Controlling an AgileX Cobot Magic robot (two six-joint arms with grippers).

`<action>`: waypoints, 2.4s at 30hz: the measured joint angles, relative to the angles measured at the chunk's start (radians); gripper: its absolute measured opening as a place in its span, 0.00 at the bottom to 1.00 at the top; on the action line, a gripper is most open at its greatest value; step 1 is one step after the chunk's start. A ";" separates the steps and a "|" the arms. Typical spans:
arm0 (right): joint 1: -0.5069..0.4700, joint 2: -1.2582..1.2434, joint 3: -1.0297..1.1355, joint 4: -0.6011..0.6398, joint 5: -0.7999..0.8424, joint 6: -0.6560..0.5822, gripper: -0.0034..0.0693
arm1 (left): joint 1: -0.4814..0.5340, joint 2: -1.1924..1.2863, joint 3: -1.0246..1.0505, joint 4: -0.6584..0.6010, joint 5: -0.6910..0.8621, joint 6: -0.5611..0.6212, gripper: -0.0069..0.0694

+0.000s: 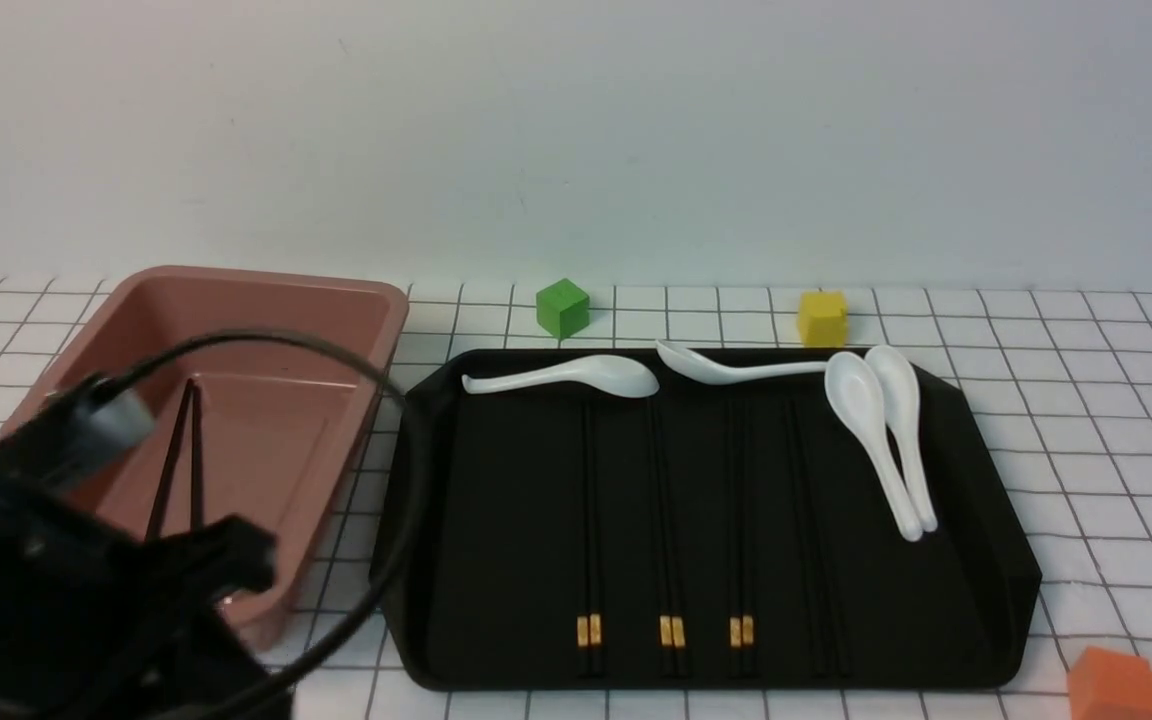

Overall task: On white black tablecloth take chopsticks from black tray and put them in box.
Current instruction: 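Reach over to the black tray and grasp a pair of chopsticks with the left gripper, then place the chopsticks into the pink bin with the left gripper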

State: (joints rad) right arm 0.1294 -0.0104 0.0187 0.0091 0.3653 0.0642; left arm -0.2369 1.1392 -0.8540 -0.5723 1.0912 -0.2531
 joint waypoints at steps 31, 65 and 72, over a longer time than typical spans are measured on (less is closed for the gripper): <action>0.000 0.000 0.000 0.001 0.000 -0.001 0.38 | -0.448 1.006 -0.750 0.643 -0.150 -0.440 0.57; 0.000 0.000 0.000 0.000 0.000 -0.001 0.38 | -0.043 0.517 -0.539 0.721 -0.048 -0.310 0.25; 0.000 0.000 0.000 0.000 0.000 -0.001 0.38 | -0.032 0.635 -0.450 0.776 -0.200 -0.310 0.30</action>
State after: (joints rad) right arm 0.1294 -0.0104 0.0187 0.0090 0.3653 0.0633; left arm -0.2690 1.7745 -1.3043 0.2041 0.8912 -0.5635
